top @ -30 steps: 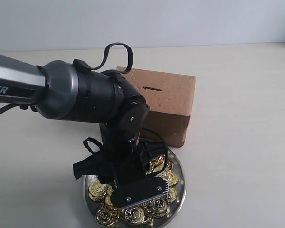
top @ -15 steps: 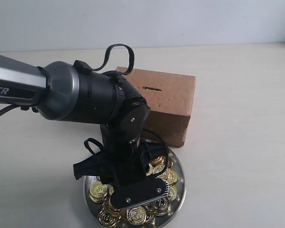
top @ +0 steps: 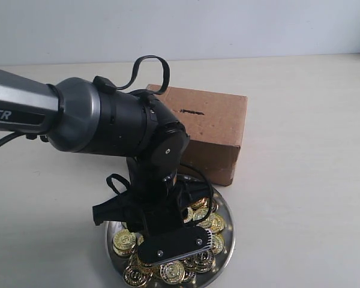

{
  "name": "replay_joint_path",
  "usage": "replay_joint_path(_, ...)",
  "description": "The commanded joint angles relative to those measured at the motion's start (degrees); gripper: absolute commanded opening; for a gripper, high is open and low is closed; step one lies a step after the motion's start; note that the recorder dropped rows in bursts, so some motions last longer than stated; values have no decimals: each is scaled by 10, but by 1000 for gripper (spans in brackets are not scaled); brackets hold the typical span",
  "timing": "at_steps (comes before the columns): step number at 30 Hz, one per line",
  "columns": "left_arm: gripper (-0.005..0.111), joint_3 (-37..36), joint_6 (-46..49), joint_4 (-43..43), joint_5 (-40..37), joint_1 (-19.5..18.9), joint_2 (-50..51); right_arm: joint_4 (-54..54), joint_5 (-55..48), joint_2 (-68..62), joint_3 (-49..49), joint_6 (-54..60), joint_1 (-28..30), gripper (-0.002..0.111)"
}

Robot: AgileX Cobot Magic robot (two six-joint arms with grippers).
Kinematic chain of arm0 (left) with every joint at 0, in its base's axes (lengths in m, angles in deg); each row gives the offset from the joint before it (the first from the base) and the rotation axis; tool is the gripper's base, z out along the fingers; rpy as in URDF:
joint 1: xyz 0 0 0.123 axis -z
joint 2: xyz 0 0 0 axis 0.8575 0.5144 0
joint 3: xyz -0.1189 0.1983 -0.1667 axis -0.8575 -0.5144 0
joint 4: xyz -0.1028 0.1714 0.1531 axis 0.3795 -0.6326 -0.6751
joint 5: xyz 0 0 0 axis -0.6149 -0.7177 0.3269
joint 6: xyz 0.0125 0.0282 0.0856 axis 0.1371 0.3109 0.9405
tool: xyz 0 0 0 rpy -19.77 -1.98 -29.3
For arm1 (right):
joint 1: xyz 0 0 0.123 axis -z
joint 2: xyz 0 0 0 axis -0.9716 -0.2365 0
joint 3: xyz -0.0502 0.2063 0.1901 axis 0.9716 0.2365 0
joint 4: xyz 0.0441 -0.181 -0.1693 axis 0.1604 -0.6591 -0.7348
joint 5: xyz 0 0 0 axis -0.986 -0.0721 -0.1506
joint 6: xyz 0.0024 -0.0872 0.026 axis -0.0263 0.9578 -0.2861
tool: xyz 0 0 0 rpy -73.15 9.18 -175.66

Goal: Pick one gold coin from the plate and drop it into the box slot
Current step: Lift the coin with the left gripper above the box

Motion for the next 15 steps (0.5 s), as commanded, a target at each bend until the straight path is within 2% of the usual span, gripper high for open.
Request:
replay_joint_path(1,28,0,3,6,9,4,4,-4,10,4,3,-1,-1,0)
replay_joint_path(11,28,0,-33,6,22,4,-63,-4,10,4,3,-1,-1,0)
replay_joint_path(13,28,0,-82,6,33,4,-87,-4,10,4,3,-1,-1,0)
replay_joint_path(15,28,0,-171,4,71,2,-112,-4,10,4,3,-1,-1,0)
